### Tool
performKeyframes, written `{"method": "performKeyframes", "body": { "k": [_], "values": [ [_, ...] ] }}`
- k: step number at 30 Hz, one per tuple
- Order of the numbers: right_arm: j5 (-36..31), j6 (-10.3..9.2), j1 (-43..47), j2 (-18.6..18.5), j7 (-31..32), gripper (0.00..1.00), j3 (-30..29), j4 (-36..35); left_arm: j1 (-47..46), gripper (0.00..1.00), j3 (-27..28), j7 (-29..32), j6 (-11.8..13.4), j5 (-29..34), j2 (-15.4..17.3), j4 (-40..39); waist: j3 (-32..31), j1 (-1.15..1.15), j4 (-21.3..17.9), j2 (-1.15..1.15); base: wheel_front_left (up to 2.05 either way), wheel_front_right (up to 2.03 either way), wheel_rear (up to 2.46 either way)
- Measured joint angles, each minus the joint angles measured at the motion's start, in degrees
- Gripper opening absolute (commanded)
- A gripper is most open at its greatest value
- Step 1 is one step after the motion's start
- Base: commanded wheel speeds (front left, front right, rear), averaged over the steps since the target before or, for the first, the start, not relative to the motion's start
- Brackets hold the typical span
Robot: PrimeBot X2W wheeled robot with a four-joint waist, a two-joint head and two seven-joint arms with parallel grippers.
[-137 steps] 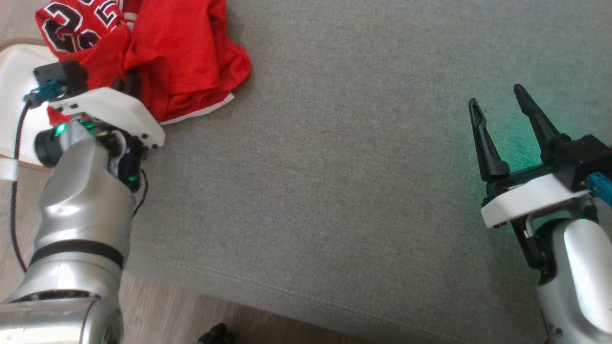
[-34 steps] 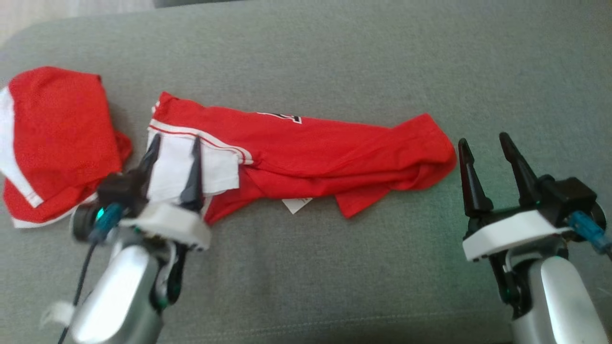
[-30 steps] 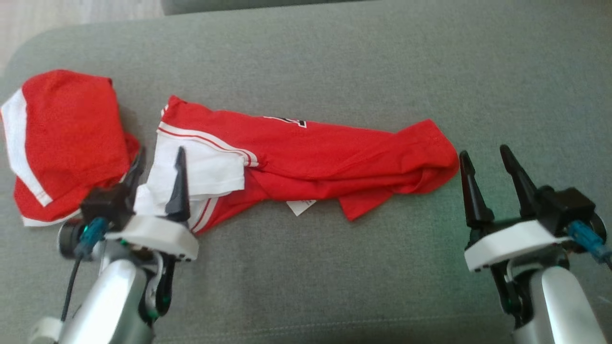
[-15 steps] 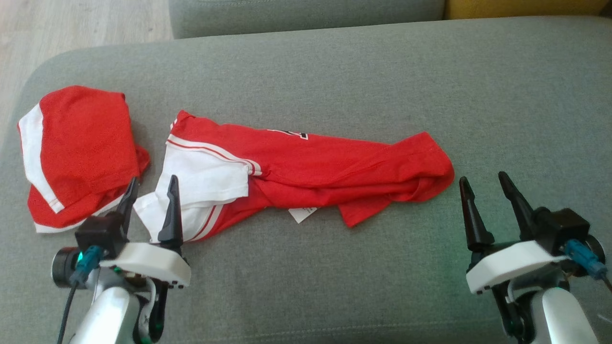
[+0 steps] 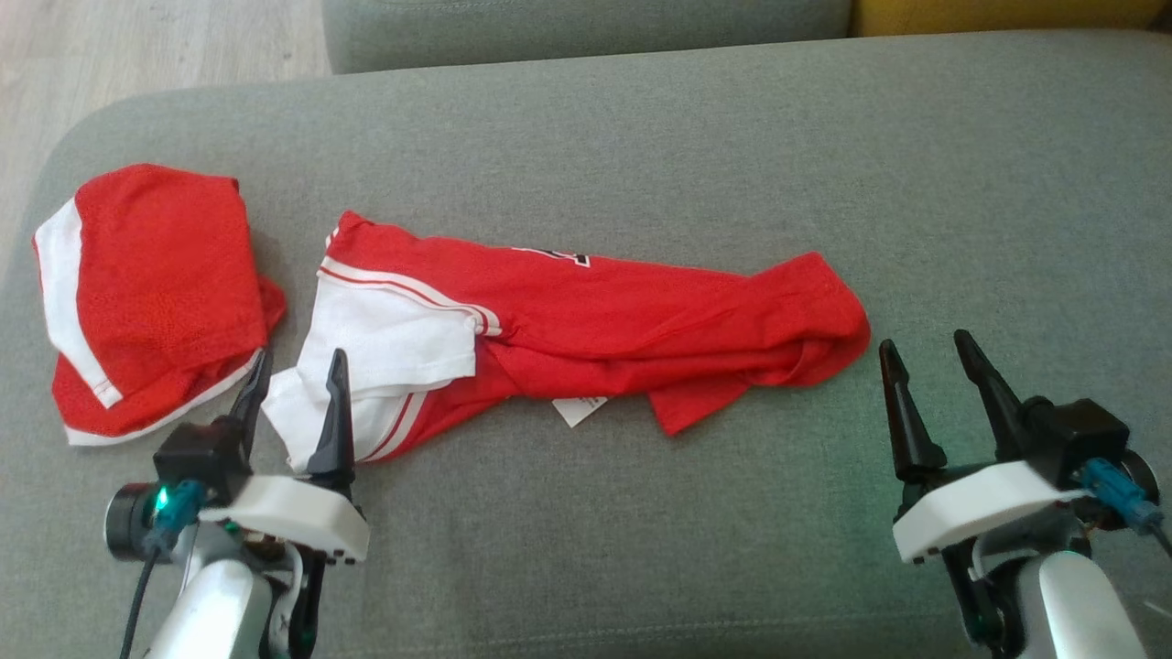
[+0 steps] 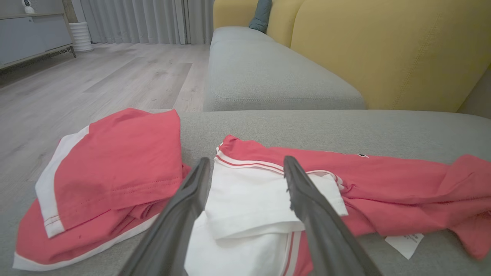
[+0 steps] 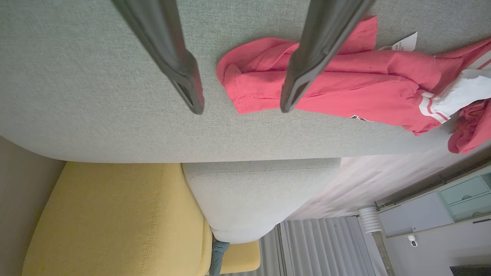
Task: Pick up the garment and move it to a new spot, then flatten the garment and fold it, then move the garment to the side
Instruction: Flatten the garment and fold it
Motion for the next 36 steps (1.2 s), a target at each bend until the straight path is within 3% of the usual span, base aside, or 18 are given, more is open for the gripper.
{"method": "performKeyframes", "body": {
  "k": [10,13,23,30,36],
  "values": [
    [0.0,0.00,0.0,0.0,0.0,1.00,0.1,-0.1,0.0,1.00,0.1,0.0,-0.5,0.6,-0.2,0.7,0.6,0.00,0.0,0.00,0.00,0.00,0.00],
    [0.0,0.00,0.0,0.0,0.0,1.00,0.1,-0.1,-0.2,1.00,-0.8,0.4,-1.9,0.9,-0.3,1.4,1.0,0.00,-0.1,0.00,0.00,0.00,0.00],
    [0.1,0.00,-0.8,0.1,0.0,1.00,1.1,0.1,-6.6,1.00,-8.3,10.1,-6.5,2.1,-2.7,5.9,3.6,0.00,-1.0,0.00,0.00,0.00,0.00],
    [0.5,0.00,-2.7,0.1,-0.1,1.00,1.3,0.4,-10.6,1.00,-9.5,13.2,-6.4,3.7,-2.6,8.9,5.6,0.00,-2.6,0.00,0.00,0.00,0.00],
    [0.5,0.00,-2.7,0.2,-0.7,1.00,1.3,0.6,-12.2,1.00,-9.5,13.7,-4.4,5.2,-1.9,9.9,6.6,0.00,-3.3,0.00,0.00,0.00,0.00]
  ]
}}
